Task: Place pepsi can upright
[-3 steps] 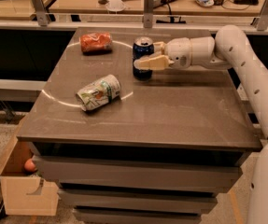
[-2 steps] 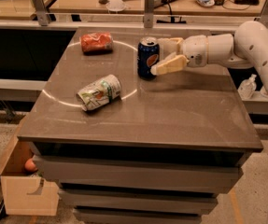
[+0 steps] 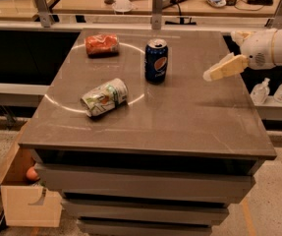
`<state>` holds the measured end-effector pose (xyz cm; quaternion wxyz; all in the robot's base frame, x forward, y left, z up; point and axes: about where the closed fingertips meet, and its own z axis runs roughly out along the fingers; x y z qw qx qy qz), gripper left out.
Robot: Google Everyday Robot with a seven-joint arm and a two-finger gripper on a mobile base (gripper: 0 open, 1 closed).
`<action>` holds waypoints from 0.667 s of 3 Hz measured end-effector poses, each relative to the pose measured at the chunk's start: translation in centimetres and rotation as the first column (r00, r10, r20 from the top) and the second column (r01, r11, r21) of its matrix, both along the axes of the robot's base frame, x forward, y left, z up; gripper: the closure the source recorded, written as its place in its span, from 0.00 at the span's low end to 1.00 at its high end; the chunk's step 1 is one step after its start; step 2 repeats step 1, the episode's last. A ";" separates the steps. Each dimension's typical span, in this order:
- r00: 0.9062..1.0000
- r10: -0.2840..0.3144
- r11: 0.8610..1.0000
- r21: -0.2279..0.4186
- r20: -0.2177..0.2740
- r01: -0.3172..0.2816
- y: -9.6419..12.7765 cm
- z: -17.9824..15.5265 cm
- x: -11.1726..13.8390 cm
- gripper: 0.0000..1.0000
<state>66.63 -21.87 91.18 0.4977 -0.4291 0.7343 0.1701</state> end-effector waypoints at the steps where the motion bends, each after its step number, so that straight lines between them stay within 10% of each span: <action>1: 1.000 0.017 1.000 0.002 0.007 -0.017 1.6 -0.3 0.3 0.00; 2: 1.000 0.017 1.000 0.002 0.007 -0.017 1.6 -0.3 0.3 0.00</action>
Offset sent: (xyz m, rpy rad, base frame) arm 0.0000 0.0000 0.0000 0.0000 0.0000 0.0000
